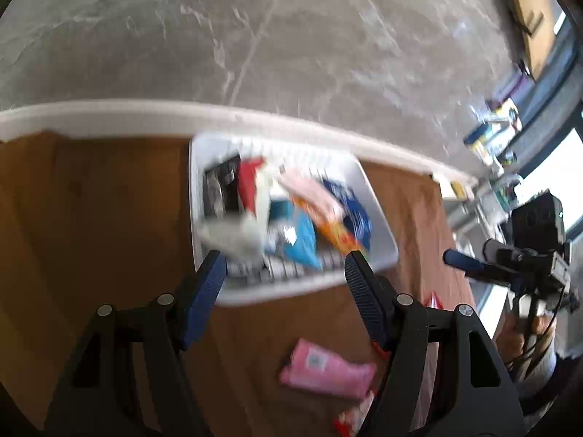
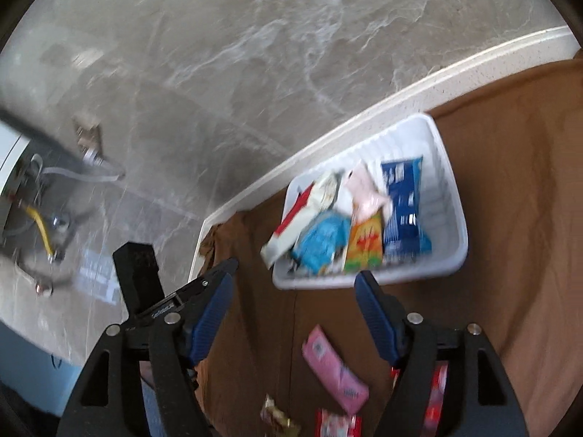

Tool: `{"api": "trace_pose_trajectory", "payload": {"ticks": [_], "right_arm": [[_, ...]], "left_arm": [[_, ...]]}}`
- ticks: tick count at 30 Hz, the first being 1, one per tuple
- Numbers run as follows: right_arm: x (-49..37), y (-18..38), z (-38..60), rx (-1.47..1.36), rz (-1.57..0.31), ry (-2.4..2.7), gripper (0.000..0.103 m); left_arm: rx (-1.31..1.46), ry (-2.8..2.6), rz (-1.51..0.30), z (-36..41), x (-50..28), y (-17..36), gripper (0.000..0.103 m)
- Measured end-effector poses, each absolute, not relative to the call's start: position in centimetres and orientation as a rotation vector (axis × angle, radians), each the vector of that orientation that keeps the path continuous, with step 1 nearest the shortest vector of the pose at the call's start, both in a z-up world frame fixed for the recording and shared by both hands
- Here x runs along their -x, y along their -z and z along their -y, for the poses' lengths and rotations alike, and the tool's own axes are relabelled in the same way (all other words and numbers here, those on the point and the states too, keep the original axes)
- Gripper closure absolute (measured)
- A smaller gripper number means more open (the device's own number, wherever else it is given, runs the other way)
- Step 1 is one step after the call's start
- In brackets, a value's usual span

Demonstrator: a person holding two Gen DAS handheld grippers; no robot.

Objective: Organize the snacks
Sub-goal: 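Move both tools back to the snacks on the cloth, then grasp the red Mylikes bag with the right tool while the left tool grasps the strawberry candy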

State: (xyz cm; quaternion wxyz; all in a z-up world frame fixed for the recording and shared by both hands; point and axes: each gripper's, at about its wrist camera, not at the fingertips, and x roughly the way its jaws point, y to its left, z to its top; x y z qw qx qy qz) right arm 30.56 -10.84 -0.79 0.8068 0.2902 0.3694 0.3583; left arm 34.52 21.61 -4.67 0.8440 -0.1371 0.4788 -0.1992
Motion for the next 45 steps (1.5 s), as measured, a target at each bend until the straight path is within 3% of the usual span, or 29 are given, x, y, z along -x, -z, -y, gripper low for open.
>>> {"api": "trace_pose_trajectory", "payload": {"ticks": [6, 19, 45], "right_arm": [[-25.6, 3.6, 11.1, -0.548, -0.842, -0.772, 0.028], [-19.1, 11.1, 13.5, -0.468, -0.957, -0.603, 0.028], [-23.8, 13.5, 13.7, -0.685, -0.922, -0.541, 0.025]], "left_arm": [[0.225, 0.504, -1.086, -19.4, -28.3, 5.9, 0.037], [-0.196, 0.743, -1.217, -8.4, -17.8, 11.1, 0.037], [-0.513, 0.809, -1.234, -2.8, -17.1, 15.1, 0.037]]}}
